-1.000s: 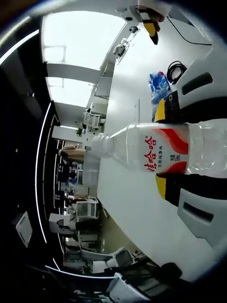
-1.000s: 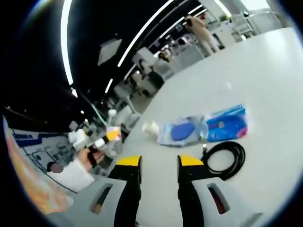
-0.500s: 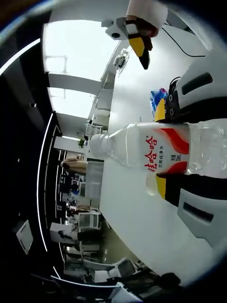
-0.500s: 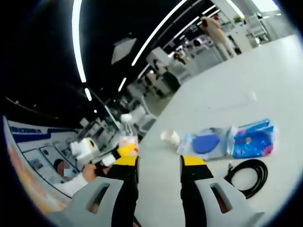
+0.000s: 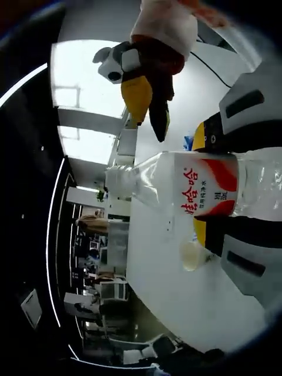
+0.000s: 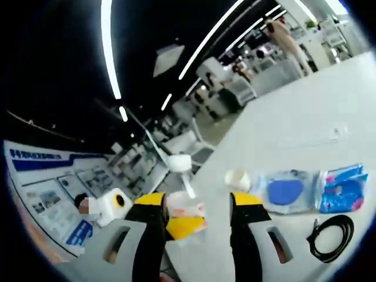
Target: Arrange the tabletop items into an orderly group along one side of the table until the central work area is clear of visible clutter.
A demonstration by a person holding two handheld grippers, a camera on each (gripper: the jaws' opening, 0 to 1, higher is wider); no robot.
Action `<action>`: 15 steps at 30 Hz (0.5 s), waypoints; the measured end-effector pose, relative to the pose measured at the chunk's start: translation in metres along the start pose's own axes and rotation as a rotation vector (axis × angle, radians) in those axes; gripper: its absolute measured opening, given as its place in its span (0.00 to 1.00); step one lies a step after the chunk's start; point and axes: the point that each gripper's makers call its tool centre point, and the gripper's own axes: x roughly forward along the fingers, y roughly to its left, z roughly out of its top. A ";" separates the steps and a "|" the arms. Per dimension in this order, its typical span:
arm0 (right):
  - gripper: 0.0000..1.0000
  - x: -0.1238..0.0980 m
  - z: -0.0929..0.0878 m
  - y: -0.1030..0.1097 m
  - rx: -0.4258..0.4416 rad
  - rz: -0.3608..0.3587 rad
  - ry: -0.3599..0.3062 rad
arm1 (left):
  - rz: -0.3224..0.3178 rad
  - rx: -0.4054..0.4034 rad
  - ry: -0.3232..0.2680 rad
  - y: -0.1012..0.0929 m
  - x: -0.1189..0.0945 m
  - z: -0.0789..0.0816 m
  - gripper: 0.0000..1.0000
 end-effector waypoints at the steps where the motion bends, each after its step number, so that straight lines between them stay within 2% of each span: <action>1: 0.44 0.004 0.000 0.004 -0.037 0.002 0.010 | -0.006 0.007 0.003 -0.002 0.000 -0.001 0.40; 4: 0.43 0.011 0.002 0.013 -0.083 0.010 0.014 | -0.029 0.027 0.009 -0.011 0.002 -0.002 0.40; 7: 0.39 0.014 0.003 0.015 -0.088 0.011 0.008 | -0.047 0.053 0.014 -0.020 0.001 -0.002 0.40; 10: 0.28 0.013 0.005 0.015 -0.076 0.008 -0.011 | -0.064 0.065 0.019 -0.026 0.001 -0.003 0.40; 15: 0.25 0.010 0.005 0.011 -0.080 -0.011 -0.043 | -0.072 0.073 0.029 -0.028 0.001 -0.006 0.40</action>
